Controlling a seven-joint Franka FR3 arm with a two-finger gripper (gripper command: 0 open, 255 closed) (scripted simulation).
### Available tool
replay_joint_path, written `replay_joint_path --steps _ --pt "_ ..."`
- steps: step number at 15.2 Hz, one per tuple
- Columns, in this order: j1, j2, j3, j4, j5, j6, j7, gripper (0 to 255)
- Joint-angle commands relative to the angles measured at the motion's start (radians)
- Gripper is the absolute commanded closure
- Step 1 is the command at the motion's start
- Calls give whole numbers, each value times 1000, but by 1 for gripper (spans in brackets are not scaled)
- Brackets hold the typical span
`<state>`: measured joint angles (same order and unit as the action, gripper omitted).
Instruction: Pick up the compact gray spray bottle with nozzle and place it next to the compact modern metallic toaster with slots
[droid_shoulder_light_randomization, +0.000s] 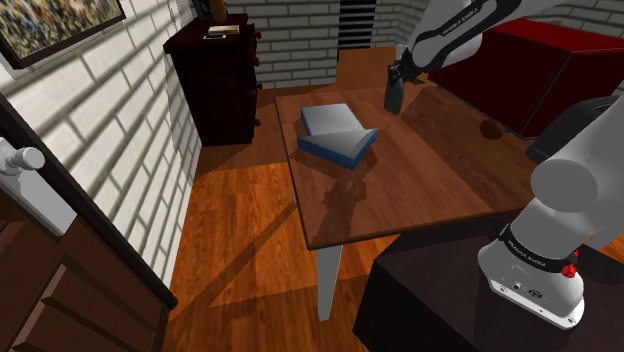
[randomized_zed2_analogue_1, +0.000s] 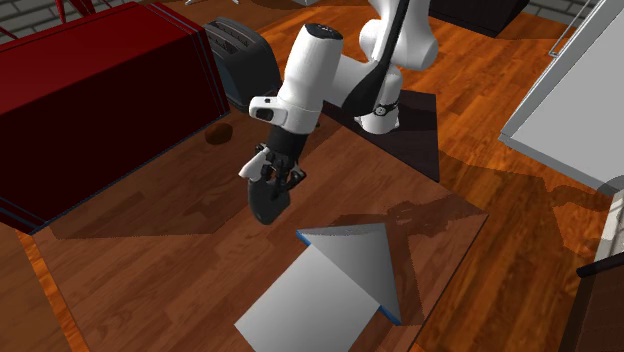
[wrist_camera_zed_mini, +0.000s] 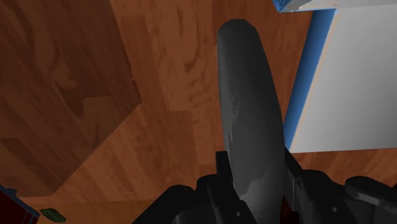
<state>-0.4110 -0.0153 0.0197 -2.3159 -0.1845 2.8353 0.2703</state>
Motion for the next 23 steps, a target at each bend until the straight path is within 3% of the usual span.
replay_joint_path --steps 1,23 --pt "1 -14 1 10 11 -24 -10 255" --pt "16 -138 -1 182 81 -319 -78 255"
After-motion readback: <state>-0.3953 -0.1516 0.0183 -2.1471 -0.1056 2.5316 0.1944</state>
